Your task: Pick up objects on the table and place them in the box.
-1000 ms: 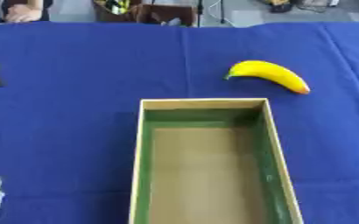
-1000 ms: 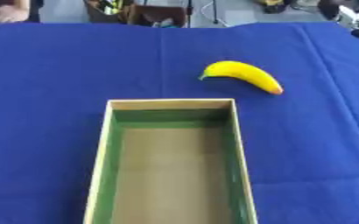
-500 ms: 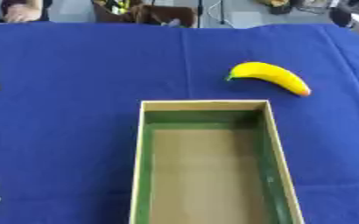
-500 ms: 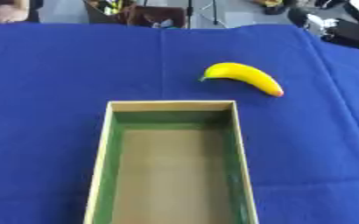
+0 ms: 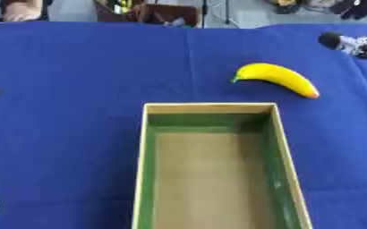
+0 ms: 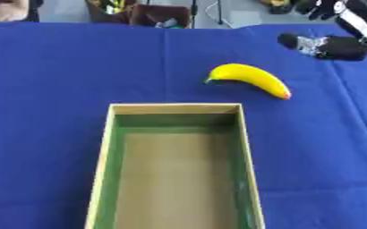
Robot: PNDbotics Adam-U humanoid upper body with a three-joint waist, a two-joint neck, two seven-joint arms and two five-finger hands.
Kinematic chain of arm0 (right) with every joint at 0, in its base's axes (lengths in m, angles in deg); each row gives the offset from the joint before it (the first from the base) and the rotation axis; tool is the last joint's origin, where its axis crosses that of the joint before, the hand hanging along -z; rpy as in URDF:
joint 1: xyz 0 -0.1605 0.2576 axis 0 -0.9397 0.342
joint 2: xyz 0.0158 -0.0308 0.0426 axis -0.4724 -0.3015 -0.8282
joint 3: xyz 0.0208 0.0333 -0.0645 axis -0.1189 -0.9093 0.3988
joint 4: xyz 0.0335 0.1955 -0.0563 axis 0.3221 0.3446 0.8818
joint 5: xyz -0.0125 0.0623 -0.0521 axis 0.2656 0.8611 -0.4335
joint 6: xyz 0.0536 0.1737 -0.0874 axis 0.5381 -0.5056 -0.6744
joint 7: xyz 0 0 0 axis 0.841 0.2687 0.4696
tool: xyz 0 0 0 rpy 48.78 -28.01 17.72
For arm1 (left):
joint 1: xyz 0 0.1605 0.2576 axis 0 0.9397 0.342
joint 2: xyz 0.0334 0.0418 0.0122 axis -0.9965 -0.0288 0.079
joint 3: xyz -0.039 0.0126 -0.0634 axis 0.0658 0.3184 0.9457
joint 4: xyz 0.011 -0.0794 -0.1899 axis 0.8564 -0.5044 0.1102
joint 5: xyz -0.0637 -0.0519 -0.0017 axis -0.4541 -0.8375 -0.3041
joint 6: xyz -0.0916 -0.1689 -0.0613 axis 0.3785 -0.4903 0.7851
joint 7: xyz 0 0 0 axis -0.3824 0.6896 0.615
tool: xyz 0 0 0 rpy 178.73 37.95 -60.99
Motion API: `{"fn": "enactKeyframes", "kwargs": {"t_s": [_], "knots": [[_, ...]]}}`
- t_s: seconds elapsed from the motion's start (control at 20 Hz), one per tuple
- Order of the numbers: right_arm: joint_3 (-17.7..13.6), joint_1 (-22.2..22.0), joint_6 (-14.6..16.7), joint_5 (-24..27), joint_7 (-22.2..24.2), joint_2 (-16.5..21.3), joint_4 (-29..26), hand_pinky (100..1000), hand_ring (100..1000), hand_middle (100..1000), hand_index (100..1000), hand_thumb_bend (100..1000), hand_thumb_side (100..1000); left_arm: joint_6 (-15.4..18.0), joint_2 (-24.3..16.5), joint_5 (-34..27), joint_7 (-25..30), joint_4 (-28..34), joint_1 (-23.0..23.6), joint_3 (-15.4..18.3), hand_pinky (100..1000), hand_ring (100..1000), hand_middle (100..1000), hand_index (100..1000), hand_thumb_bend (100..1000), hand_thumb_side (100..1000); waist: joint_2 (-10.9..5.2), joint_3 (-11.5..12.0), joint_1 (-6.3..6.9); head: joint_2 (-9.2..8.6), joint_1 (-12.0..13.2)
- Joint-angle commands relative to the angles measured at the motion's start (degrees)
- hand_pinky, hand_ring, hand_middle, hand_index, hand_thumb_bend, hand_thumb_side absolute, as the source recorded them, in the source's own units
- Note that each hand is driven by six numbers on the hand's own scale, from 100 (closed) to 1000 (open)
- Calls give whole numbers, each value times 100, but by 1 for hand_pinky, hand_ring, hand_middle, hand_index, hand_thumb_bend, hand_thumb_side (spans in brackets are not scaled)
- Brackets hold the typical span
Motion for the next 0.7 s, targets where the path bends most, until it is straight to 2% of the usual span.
{"fn": "enactKeyframes", "kwargs": {"t_s": [0.05,0.35,0.65,0.7], "knots": [[-64,88,-79,-341,159,129,24,782,774,746,850,633,830,6,-49,3,15,97,-64,-17,444,547,611,824,100,1000,-98,20,-11,-87,-3],[-71,176,-126,-726,420,87,144,794,785,757,869,642,780,9,-44,23,28,97,-91,-38,444,546,611,824,100,1000,-18,85,-29,-183,-37],[-70,295,-135,-1028,263,28,323,790,779,745,864,647,746,9,-29,49,43,97,-112,-64,443,545,611,824,100,1000,69,146,-40,-274,-92],[-77,317,-133,-1024,247,4,350,787,770,722,851,651,645,8,-26,51,42,97,-114,-65,442,544,611,824,100,1000,98,168,-41,-302,-111]]}}
